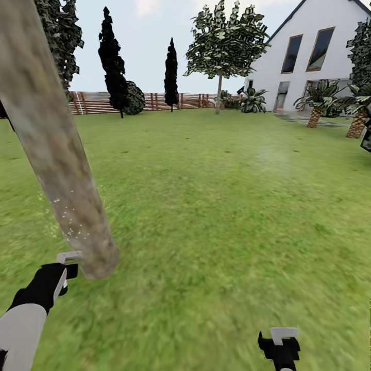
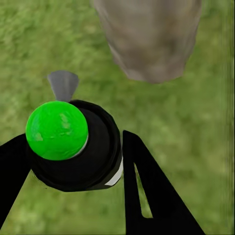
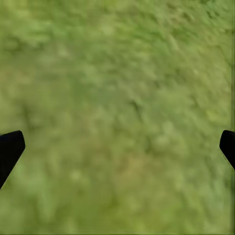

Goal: In the garden, pick up the pesticide atomizer on the floor and spray pesticide onto both trees until each tree trunk is fully covered.

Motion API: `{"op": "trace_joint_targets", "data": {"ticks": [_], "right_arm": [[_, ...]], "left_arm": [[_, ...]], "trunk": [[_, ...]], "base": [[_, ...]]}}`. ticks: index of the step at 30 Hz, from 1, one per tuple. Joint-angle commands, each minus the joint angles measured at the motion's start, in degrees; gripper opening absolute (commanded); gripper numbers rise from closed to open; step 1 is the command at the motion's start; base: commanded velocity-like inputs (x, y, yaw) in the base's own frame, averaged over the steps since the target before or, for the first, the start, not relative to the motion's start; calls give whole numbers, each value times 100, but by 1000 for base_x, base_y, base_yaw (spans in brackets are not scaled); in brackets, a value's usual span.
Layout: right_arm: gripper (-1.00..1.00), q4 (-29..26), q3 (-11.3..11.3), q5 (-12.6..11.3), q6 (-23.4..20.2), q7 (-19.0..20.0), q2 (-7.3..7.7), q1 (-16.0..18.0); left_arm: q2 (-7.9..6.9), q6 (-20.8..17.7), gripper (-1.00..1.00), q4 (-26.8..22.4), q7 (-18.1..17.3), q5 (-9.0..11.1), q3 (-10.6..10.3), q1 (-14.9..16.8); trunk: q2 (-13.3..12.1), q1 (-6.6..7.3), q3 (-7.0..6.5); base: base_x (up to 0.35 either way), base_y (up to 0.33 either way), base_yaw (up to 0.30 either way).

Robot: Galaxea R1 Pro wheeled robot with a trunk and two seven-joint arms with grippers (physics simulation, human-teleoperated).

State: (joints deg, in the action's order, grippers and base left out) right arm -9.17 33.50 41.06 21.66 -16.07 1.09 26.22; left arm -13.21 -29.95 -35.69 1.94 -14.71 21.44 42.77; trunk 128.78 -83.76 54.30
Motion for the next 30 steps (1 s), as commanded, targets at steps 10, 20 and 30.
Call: {"op": "trace_joint_targets", "data": {"ticks": [10,20,30], "right_arm": [[100,21,41,60,14,-19,-4,6],[100,21,34,68,15,-19,-4,7],[100,21,34,69,16,-12,-4,6]], "left_arm": [[11,-28,-100,-9,6,-14,9,4],[11,-28,-100,-9,8,-14,9,4],[11,-28,-100,-9,8,-14,9,4]], "trunk": [[2,-1,5],[2,-1,5],[2,-1,5]], "base": [[122,-250,0],[20,-270,114],[76,-271,215]]}}
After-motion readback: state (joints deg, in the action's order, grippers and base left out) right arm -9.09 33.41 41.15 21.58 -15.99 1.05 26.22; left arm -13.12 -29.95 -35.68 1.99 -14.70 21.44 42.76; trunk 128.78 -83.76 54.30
